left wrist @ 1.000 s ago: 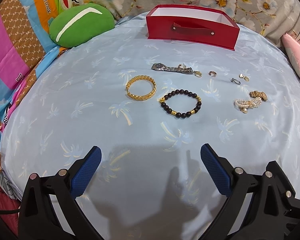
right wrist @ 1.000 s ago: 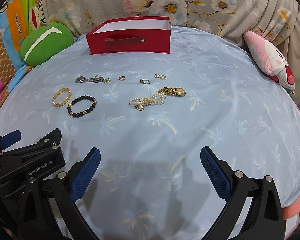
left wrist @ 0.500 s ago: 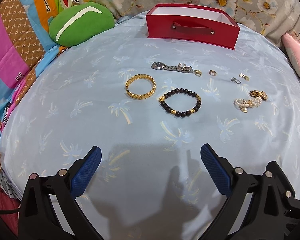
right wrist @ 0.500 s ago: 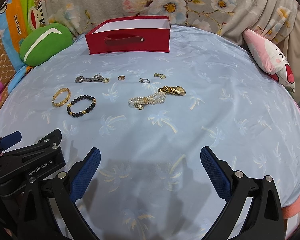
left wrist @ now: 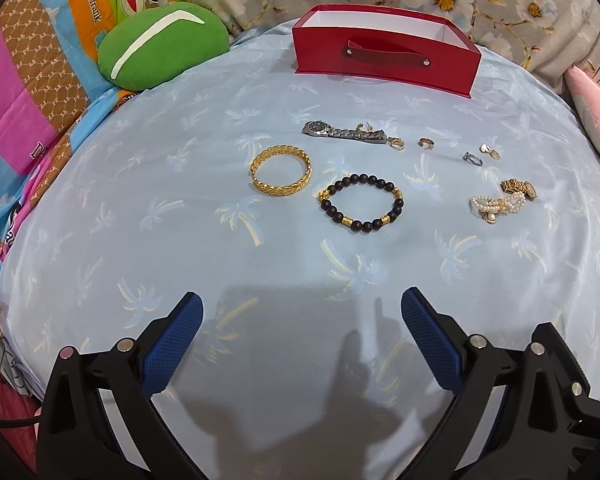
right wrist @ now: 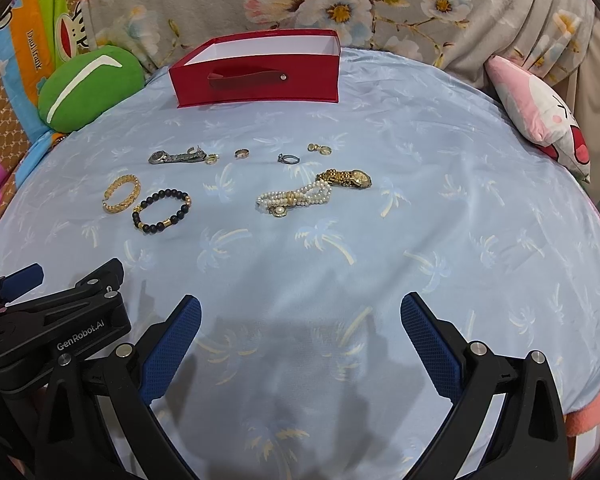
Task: Organize jewelry
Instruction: 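Lower the right gripper onto the pearl necklace and close it, then close the left gripper on the gold bangle while the right gripper holds the pearls, then lift the bangle and pearls and carry both grippers over the red box, then open both grippers to drop the bangle and pearls into the box, then withdraw both grippers from the box back over the table, then close the right gripper on the gold watch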
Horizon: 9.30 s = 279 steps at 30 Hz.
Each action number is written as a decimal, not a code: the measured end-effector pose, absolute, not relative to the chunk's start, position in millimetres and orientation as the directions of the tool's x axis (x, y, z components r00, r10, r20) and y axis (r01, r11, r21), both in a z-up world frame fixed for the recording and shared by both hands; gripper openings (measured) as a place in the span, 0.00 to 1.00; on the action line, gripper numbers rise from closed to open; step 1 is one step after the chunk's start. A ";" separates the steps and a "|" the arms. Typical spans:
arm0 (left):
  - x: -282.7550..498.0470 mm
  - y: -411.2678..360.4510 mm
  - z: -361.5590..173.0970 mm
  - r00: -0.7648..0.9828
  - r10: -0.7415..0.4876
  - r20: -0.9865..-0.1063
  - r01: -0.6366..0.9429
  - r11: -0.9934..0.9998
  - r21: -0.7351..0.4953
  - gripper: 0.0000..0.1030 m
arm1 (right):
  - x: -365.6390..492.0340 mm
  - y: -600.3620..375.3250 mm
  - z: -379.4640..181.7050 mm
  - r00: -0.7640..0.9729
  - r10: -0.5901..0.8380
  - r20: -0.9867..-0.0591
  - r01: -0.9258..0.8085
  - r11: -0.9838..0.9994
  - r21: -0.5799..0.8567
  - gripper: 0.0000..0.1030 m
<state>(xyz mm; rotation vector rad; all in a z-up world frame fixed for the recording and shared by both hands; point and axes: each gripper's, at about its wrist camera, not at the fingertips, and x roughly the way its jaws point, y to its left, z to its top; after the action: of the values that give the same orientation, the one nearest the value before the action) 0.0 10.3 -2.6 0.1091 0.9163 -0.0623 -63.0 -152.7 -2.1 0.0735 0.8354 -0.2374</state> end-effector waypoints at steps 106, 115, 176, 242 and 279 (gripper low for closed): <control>98.1 34.5 -5.6 0.610 -0.134 -0.781 0.103 0.991 -0.089 0.52 | 42.0 -194.1 -42.0 0.696 0.004 -0.718 0.230 0.946 0.228 0.10; 83.0 35.7 5.1 0.623 -0.152 -0.767 0.119 0.988 -0.099 0.52 | 37.3 -195.5 -42.4 0.676 0.027 -0.736 0.233 0.940 0.248 0.11; 457.9 -105.9 92.0 0.717 -0.098 -0.690 0.165 0.986 0.031 0.52 | 413.1 -281.0 79.2 0.761 0.004 -0.648 0.146 0.973 0.178 0.14; 272.7 -74.1 76.8 0.682 -0.186 -0.707 0.349 0.933 0.091 0.80 | 202.3 -258.1 64.2 0.827 -0.101 -0.553 0.104 0.994 -0.027 0.64; 127.1 27.9 -11.4 0.587 -0.062 -0.807 0.050 0.998 -0.040 0.85 | 83.5 -258.5 -45.7 0.673 -0.078 -0.736 0.385 0.886 0.258 0.23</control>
<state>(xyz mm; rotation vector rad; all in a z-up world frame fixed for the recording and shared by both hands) 127.1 27.9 -11.4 -0.0136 0.9414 -0.0648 83.5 -258.5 -45.7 0.4161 0.7948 -0.2694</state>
